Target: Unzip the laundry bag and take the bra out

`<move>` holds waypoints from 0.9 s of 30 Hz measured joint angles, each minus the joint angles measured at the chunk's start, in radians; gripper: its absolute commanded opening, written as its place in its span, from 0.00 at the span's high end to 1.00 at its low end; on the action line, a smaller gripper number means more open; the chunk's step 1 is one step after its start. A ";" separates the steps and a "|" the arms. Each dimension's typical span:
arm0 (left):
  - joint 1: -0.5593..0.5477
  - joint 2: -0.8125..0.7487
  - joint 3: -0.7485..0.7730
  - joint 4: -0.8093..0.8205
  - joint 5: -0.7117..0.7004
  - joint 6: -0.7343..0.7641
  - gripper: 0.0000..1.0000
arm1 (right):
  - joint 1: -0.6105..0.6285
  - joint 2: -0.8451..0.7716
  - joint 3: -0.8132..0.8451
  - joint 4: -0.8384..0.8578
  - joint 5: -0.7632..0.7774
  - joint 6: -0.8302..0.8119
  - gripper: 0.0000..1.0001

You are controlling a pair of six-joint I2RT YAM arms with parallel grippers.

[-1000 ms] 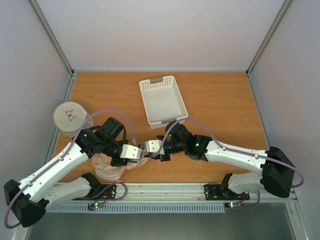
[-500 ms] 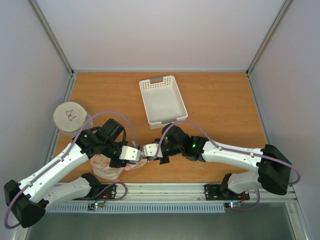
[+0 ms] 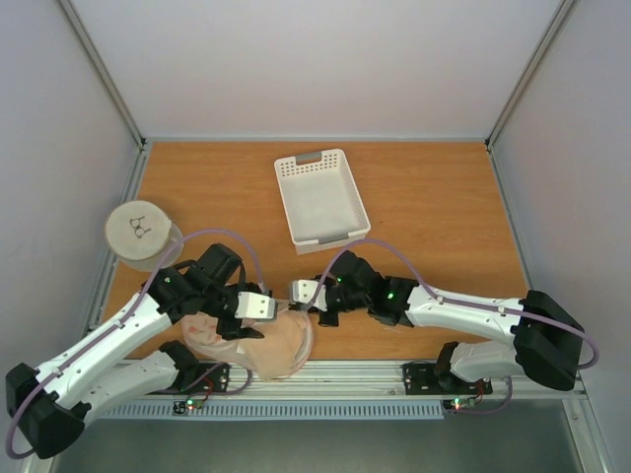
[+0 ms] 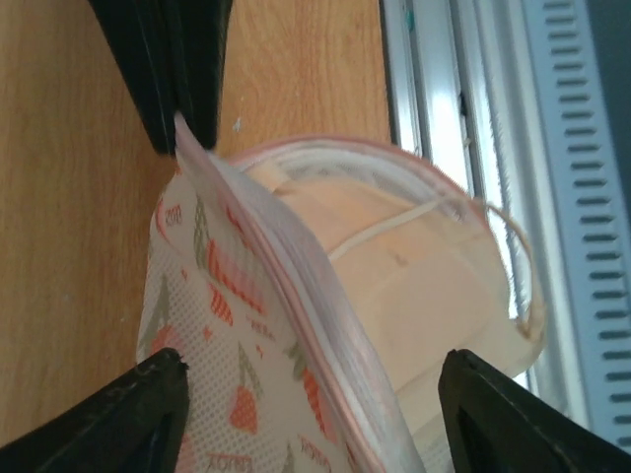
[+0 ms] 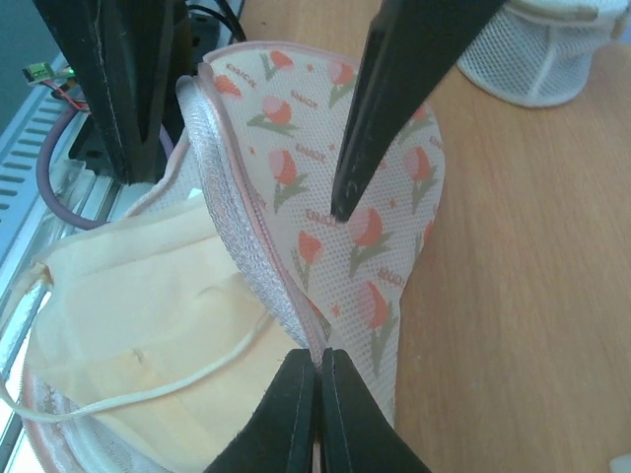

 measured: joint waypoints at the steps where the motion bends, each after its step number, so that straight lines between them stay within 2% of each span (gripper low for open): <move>1: 0.001 -0.008 -0.013 0.005 -0.012 -0.009 0.26 | -0.005 -0.005 -0.016 0.018 0.000 0.024 0.99; 5: 0.020 -0.035 -0.035 0.011 -0.068 -0.023 0.16 | -0.028 -0.031 -0.080 0.080 -0.005 0.110 0.99; 12: 0.071 -0.084 -0.036 -0.010 -0.151 -0.008 0.18 | -0.105 -0.069 -0.161 0.183 -0.030 0.245 0.99; 24: 0.185 -0.203 -0.071 -0.027 -0.354 0.091 0.37 | -0.201 -0.092 -0.217 0.245 -0.053 0.419 0.99; 27: 0.226 -0.215 -0.073 -0.027 -0.402 0.121 0.48 | -0.214 -0.092 -0.225 0.249 -0.041 0.465 0.99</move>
